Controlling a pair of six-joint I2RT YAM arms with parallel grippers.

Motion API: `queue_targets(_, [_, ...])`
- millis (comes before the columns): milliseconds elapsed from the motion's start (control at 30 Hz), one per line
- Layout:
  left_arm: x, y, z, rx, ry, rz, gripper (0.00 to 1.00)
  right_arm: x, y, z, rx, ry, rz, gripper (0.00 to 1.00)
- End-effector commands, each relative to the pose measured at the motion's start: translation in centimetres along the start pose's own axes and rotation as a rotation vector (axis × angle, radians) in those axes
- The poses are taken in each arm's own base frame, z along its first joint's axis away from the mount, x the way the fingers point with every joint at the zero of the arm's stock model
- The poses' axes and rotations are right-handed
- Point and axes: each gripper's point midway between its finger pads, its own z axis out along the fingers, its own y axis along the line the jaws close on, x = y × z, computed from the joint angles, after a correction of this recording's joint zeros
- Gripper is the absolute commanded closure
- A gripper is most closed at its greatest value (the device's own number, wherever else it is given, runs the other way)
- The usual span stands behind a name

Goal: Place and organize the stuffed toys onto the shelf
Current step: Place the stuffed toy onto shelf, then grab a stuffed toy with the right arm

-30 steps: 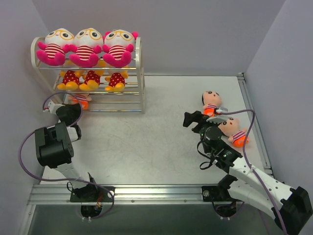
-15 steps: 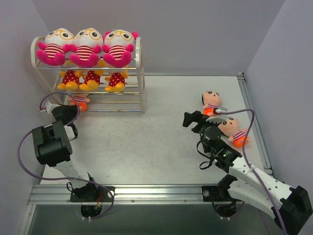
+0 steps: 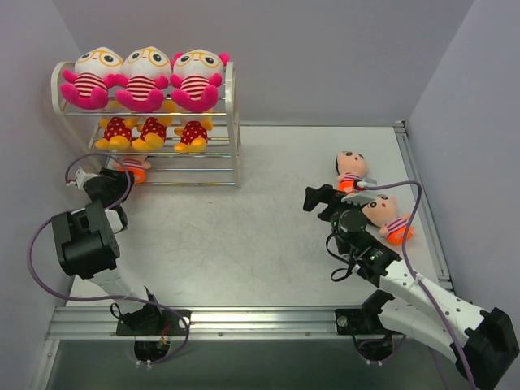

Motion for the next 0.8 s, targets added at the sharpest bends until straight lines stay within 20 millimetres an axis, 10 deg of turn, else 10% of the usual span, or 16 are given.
queue_targets(0, [-2.6,-2.0,-0.5,0.047,-0.048,0.023,0.38,-1.0,0.5,0.2,-0.012,-0.042,0.013,0.01])
queue_targets(400, [-3.5,-1.1,-4.1,-0.039,-0.062,0.009,0.21,-1.1,1.0,0.7,-0.021,-0.002,-0.01,0.01])
queue_targets(767, [-5.5,-2.6,-13.5,-0.138,-0.02,0.19,0.07,-2.9,1.7,1.7,0.02,0.026,-0.039,0.0])
